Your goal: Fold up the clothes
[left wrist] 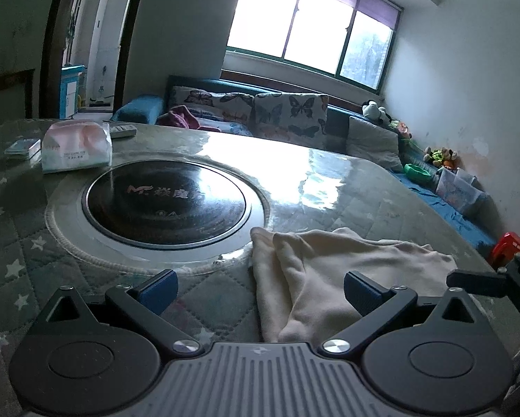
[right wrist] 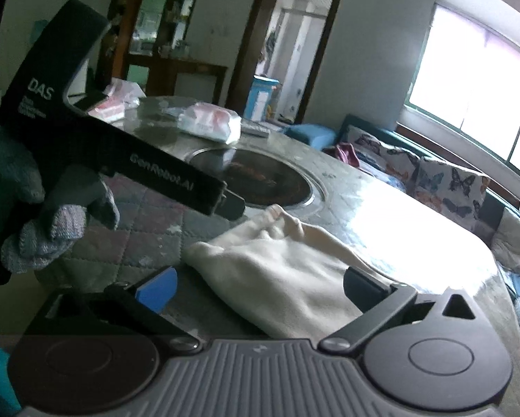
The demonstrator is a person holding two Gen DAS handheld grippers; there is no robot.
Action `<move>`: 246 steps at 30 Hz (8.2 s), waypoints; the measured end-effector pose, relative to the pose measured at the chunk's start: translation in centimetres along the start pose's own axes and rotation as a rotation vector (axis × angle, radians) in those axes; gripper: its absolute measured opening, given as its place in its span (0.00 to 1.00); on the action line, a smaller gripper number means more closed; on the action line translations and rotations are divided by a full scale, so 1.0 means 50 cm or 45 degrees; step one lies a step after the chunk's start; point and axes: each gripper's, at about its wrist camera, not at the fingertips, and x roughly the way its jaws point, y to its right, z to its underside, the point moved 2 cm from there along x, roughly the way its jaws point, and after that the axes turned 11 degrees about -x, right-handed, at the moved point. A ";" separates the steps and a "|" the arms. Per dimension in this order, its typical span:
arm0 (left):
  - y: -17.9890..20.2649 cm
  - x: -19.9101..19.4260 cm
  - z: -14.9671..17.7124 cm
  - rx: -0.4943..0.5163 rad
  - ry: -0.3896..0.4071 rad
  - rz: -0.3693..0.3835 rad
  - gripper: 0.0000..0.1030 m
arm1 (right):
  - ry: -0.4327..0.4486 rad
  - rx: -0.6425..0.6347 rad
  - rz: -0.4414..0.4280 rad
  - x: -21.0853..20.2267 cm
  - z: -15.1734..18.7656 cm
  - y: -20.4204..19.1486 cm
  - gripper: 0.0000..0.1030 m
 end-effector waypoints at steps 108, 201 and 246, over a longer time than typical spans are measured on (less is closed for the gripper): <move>-0.095 0.221 -0.053 -0.711 -0.418 0.276 0.14 | -0.108 0.957 -0.002 0.072 0.253 0.332 0.26; 0.537 0.477 -0.030 0.138 -0.527 0.506 0.27 | -0.299 0.727 0.517 0.045 0.340 0.541 0.62; 0.388 0.290 0.014 0.254 -0.391 0.469 0.47 | -0.256 0.860 0.548 -0.105 0.370 0.373 0.95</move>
